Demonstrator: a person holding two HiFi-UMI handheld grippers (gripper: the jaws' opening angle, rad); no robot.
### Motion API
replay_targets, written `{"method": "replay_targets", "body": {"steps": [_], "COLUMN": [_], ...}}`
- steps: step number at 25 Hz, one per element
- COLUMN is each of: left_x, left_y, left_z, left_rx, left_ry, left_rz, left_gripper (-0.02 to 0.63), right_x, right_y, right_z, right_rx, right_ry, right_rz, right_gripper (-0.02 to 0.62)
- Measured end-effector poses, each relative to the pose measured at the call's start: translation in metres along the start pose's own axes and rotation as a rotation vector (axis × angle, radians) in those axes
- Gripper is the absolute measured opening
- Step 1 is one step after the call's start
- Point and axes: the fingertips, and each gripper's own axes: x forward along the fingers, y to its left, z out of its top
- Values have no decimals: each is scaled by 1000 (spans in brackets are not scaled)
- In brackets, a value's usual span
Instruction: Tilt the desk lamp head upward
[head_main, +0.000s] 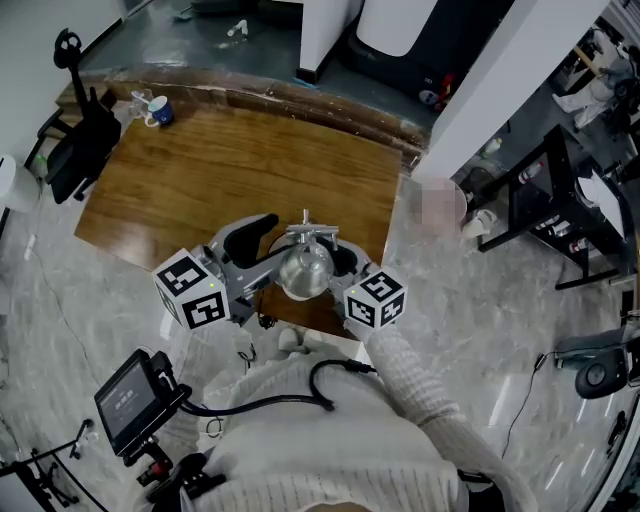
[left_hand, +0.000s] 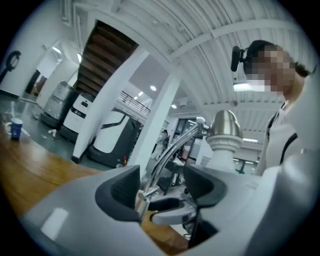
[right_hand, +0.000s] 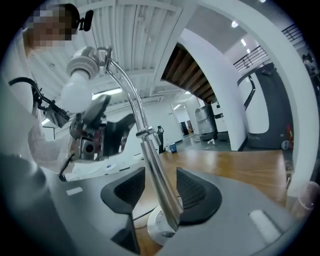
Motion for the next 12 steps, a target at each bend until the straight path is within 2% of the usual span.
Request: {"method": "replay_targets", "body": {"steps": [2, 4, 8, 10, 12], "left_x": [-13, -19, -12, -10, -19], "left_y": [0, -6, -22, -33, -49], "left_z": [-18, -44, -77, -79, -81], "left_rx": [-16, -32, -15, 23, 72], "left_ry": [-44, -41, -13, -9, -4], "left_rz": [92, 145, 161, 189, 253], "left_gripper": [262, 248, 137, 107, 46], "right_x": [-19, -35, -50, -59, -72], "right_y": [9, 22, 45, 58, 73], "right_z": [3, 5, 12, 19, 23], "right_rx": [14, 11, -34, -50, -74], "right_ry": [-40, -58, -70, -77, -82], "right_rz": [-26, -51, -74, -69, -81], "right_gripper": [175, 125, -2, -2, -2]}}
